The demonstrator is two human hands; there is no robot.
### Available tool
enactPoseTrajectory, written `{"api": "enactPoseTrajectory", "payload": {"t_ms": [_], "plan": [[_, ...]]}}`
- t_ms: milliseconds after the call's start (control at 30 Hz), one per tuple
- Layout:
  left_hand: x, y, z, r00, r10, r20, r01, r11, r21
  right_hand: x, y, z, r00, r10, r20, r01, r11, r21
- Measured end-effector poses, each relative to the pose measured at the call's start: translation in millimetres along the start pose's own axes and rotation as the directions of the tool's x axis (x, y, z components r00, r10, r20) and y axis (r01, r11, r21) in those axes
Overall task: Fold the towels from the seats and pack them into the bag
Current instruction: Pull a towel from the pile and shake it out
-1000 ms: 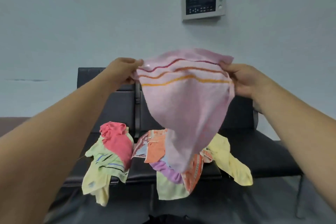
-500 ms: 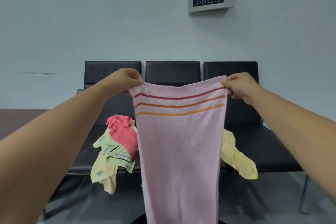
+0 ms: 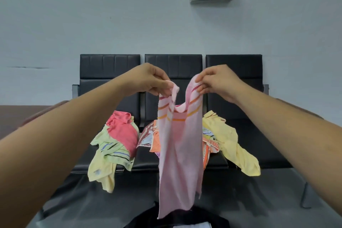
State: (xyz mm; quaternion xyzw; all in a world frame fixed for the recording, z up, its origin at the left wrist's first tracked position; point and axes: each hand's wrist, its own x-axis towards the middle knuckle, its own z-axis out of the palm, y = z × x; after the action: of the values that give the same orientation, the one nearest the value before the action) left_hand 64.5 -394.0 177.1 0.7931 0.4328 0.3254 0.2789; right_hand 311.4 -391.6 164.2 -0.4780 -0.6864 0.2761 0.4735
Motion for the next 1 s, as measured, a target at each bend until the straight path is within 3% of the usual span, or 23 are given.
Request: {"api": "enactPoseTrajectory", "payload": {"t_ms": [100, 167, 333, 400, 467, 533, 600, 700, 833, 933, 1000], "plan": [[5.6, 4.8, 10.0, 1.000, 0.007, -0.006, -0.006, 0.999, 0.047, -6.1, -8.1, 12.6, 0.970, -0.057, 0.237, 0.056, 0.998, 0.010], [8.1, 5.6, 13.6, 1.000, -0.001, 0.002, 0.001, 0.996, 0.093, -8.3, -10.1, 19.8, 0.950, -0.092, 0.298, 0.122, 0.989, -0.085], [9.3, -1.9, 14.1, 1.000, -0.016, 0.022, 0.015, 0.997, 0.079, -6.1, -7.2, 24.3, 0.959, -0.150, 0.240, 0.216, 0.935, -0.280], [6.5, -10.6, 13.4, 0.989, -0.083, 0.126, 0.068, 0.991, 0.116, -6.1, -5.8, 20.4, 0.960, -0.162, 0.227, 0.227, 0.928, -0.296], [1.1, -21.6, 13.8, 0.942, -0.208, 0.263, 0.151, 0.963, 0.224, -6.5, -3.7, 14.5, 0.962, -0.167, 0.217, 0.232, 0.918, -0.321], [-5.2, -31.7, 13.5, 0.900, -0.321, 0.295, 0.187, 0.896, 0.402, -6.2, 1.1, 6.5, 0.963, -0.150, 0.226, 0.231, 0.889, -0.394], [-9.6, -39.0, 10.5, 0.915, -0.333, 0.227, 0.197, 0.860, 0.470, -7.8, 8.6, -1.1, 0.961, -0.098, 0.257, 0.219, 0.836, -0.503], [-10.8, -46.9, 1.3, 0.967, -0.243, 0.084, 0.194, 0.904, 0.380, -11.3, 23.8, -6.2, 0.967, -0.025, 0.255, 0.168, 0.811, -0.560], [-7.4, -45.5, 2.4, 0.989, -0.077, -0.127, 0.106, 0.963, 0.247, -13.0, 36.9, -5.2, 0.993, -0.066, 0.093, 0.101, 0.894, -0.437], [-6.7, -43.6, 7.3, 0.970, -0.039, -0.240, 0.067, 0.992, 0.108, -13.7, 37.4, -5.1, 0.996, -0.091, 0.025, 0.094, 0.928, -0.361], [-7.4, -45.5, 9.0, 0.966, -0.016, -0.260, 0.055, 0.988, 0.144, -13.8, 36.8, -5.1, 0.996, -0.083, 0.010, 0.081, 0.928, -0.363]]}}
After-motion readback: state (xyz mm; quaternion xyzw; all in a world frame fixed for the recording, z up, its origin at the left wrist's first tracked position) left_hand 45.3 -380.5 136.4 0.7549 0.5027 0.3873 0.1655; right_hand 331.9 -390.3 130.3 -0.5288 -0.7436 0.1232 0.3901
